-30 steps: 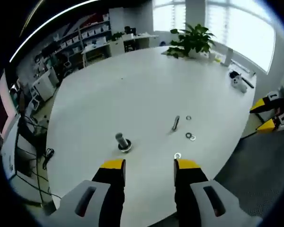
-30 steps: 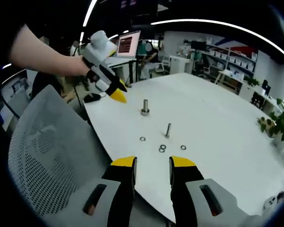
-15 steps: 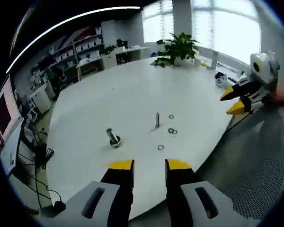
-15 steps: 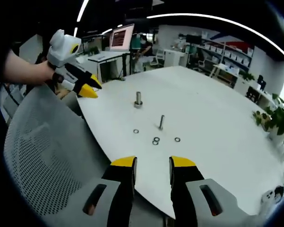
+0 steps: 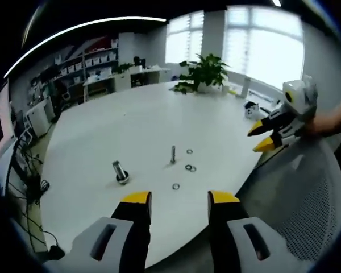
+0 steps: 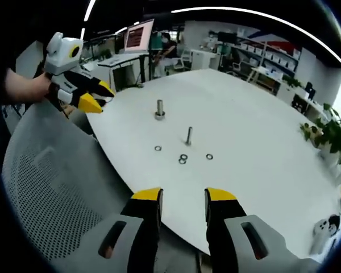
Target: Place the washer onto the threaded stud by aligning its center hole with the stud, sliding it down to the base, and recovering from edge contact or off-axis alignment until the washer reaches the visible bottom stop.
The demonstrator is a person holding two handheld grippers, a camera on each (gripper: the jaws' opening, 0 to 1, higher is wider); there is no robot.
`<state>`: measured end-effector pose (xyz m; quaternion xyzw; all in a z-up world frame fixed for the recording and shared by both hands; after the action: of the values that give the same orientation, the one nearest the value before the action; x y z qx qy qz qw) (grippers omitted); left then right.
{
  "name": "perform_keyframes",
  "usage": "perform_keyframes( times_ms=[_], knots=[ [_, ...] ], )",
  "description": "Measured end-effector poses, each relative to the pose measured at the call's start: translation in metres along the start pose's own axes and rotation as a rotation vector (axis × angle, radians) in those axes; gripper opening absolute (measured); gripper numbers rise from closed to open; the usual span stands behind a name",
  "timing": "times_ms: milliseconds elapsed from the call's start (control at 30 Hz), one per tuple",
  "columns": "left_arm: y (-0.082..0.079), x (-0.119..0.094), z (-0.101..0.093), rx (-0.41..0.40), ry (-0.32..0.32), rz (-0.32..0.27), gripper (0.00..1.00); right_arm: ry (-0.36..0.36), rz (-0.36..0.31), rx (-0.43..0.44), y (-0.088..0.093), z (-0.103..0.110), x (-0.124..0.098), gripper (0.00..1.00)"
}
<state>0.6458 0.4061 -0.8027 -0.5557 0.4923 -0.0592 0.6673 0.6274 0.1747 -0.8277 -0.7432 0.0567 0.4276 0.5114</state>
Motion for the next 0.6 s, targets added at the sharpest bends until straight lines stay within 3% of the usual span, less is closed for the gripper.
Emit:
perform_keyframes(
  times_ms=[167, 467, 600],
  knots=[
    [-0.009, -0.004, -0.005, 0.028, 0.006, -0.046, 0.38, 0.023, 0.003, 0.007, 0.000, -0.004, 0.000, 0.32],
    [-0.016, -0.009, 0.002, -0.043, 0.005, -0.113, 0.41, 0.043, 0.008, 0.012, -0.001, -0.006, 0.000, 0.33],
    [-0.020, -0.013, -0.002, -0.010, 0.010, -0.142, 0.40, 0.043, 0.033, 0.016, 0.002, -0.006, 0.001, 0.35]
  ],
)
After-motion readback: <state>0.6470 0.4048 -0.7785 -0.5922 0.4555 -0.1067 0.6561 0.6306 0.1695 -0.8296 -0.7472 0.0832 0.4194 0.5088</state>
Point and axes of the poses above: the point that each gripper's makers call its tool centre point, and the gripper's own axes: x roughly forward along the fingers, z roughly to its left, y roughly out of its underside, the point moved 3 cm from there along -x, roughly backward along the fingers, and after that the axes turned 3 degrees about y, right-handed, at the moved point
